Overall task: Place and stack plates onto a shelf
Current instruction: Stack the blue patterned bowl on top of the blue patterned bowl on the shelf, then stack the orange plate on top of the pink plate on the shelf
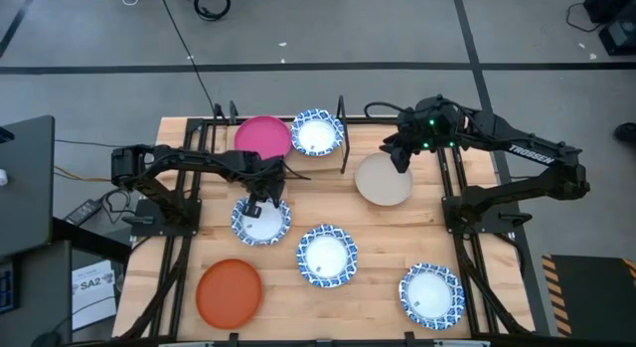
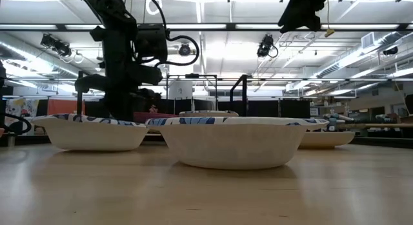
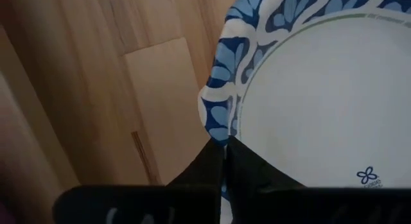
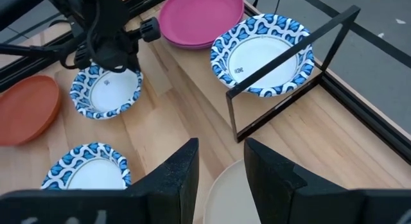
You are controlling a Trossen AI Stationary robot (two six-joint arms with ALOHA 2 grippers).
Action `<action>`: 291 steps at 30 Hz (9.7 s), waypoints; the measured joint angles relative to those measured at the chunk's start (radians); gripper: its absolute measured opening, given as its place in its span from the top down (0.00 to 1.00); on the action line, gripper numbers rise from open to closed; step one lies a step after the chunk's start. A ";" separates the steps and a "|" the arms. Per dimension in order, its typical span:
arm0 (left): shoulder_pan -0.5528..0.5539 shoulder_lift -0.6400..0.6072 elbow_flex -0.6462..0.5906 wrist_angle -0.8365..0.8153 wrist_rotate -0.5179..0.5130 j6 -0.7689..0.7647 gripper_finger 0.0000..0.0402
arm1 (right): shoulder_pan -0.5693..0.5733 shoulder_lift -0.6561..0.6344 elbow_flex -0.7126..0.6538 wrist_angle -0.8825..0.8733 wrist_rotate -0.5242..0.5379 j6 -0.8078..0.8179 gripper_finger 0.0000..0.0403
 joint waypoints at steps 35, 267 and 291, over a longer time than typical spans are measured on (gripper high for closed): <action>0.000 0.001 0.659 -0.233 -0.333 -0.241 0.97 | 0.084 0.266 0.000 0.386 -0.005 0.076 0.68; -0.412 -0.185 0.514 -0.452 -0.597 -0.865 0.69 | -0.299 0.563 0.000 0.702 -0.190 0.118 0.57; -0.412 -0.185 0.514 -0.453 -0.575 -0.865 0.69 | -0.424 0.562 0.000 0.704 -0.499 0.089 0.57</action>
